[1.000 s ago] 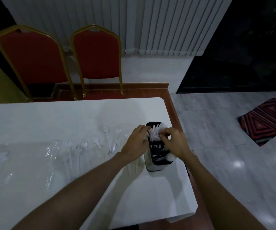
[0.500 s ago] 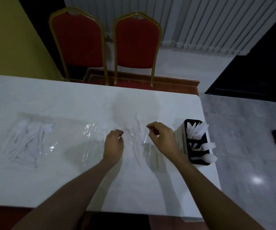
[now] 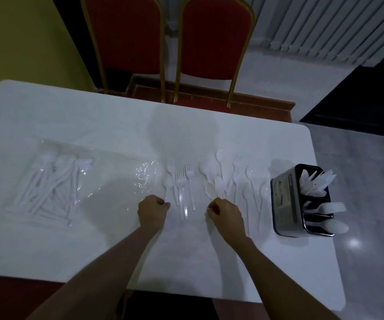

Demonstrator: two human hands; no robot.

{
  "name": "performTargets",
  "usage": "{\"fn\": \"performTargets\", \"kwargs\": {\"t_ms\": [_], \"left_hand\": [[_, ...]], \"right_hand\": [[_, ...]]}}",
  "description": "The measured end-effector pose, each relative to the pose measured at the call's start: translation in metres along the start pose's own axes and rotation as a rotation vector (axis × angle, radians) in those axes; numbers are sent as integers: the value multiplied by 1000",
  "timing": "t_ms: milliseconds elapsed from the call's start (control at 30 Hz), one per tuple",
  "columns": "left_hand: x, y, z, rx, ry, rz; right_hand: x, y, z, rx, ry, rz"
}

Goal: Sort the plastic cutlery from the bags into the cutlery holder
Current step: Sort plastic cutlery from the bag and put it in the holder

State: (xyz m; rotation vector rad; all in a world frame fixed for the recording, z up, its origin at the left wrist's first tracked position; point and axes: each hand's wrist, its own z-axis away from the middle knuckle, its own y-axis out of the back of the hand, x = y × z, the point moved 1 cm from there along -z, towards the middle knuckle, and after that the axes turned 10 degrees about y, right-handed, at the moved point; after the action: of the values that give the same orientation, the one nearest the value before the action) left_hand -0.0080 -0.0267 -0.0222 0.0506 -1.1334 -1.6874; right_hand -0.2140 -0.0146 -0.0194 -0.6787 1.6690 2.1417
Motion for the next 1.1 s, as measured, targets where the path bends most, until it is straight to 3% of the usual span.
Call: {"fn": "performTargets", "kwargs": {"t_ms": [300, 600, 833, 933, 1100], "left_hand": [[4, -1, -12, -51, -89, 44], [-7, -2, -13, -37, -149, 92], [-8, -7, -13, 33, -204, 52], [-7, -9, -11, 70, -228, 61], [-2, -13, -10, 49, -263, 60]], "right_hand": [[2, -5, 5, 117, -197, 34], [-2, -11, 3, 41, -92, -129], [8, 1, -5, 287, -232, -90], [14, 0, -10, 233, -302, -131], [9, -7, -10, 138, -248, -138]]}}
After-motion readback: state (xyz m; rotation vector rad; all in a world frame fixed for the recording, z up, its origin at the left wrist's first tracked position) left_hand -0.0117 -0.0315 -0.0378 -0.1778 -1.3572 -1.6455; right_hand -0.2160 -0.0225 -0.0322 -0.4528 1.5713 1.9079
